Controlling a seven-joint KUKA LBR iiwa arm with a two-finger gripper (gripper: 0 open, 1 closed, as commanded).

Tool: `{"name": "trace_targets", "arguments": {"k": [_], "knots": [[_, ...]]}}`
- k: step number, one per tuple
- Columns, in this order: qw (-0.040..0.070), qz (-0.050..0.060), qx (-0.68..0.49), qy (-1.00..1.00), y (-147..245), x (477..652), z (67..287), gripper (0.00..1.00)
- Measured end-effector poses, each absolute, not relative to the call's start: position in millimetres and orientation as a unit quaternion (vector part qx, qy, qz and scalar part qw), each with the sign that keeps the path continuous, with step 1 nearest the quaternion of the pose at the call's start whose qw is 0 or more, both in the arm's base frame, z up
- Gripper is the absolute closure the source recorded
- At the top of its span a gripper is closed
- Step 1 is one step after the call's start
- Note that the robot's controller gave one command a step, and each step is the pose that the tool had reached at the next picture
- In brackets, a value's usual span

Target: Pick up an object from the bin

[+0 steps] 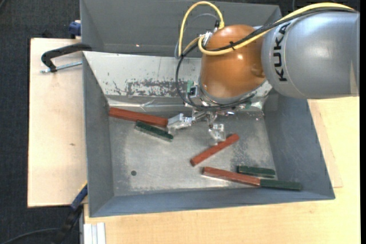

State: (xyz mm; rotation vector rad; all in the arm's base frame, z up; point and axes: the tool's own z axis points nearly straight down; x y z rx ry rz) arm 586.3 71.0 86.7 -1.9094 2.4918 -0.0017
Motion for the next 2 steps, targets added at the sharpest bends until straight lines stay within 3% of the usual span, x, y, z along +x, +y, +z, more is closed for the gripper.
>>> {"name": "trace_targets", "arguments": {"k": [1,2], "knots": [[0.003,-0.004,-0.713,0.701,-40.8,598.0,184.5,0.00],[-0.001,0.004,-0.669,0.743,14.1,559.6,66.6,0.00]]}}
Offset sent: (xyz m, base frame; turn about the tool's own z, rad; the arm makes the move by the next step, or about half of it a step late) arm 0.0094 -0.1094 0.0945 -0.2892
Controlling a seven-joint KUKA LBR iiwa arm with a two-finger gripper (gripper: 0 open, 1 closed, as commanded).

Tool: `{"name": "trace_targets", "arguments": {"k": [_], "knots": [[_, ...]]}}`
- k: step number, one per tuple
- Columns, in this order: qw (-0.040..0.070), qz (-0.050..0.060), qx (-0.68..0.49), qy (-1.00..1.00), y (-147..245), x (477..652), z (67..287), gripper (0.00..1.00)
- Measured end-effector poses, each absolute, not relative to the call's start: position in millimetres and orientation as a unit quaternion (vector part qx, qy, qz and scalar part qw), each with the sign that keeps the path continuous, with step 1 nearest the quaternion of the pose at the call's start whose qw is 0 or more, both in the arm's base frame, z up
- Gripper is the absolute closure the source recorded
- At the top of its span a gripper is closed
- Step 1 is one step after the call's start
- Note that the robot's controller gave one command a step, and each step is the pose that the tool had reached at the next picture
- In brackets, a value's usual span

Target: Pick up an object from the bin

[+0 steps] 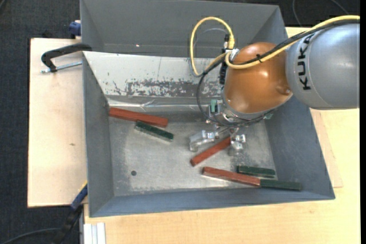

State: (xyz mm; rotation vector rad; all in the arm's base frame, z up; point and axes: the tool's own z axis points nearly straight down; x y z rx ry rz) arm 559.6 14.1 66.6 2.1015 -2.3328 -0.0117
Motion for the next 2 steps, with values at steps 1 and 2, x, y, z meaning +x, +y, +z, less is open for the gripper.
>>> {"name": "trace_targets", "arguments": {"k": [1,2], "knots": [[-0.002,0.000,0.668,-0.744,11.7,562.4,70.8,1.00],[-0.006,0.004,0.673,-0.739,12.6,573.0,215.5,1.00]]}}
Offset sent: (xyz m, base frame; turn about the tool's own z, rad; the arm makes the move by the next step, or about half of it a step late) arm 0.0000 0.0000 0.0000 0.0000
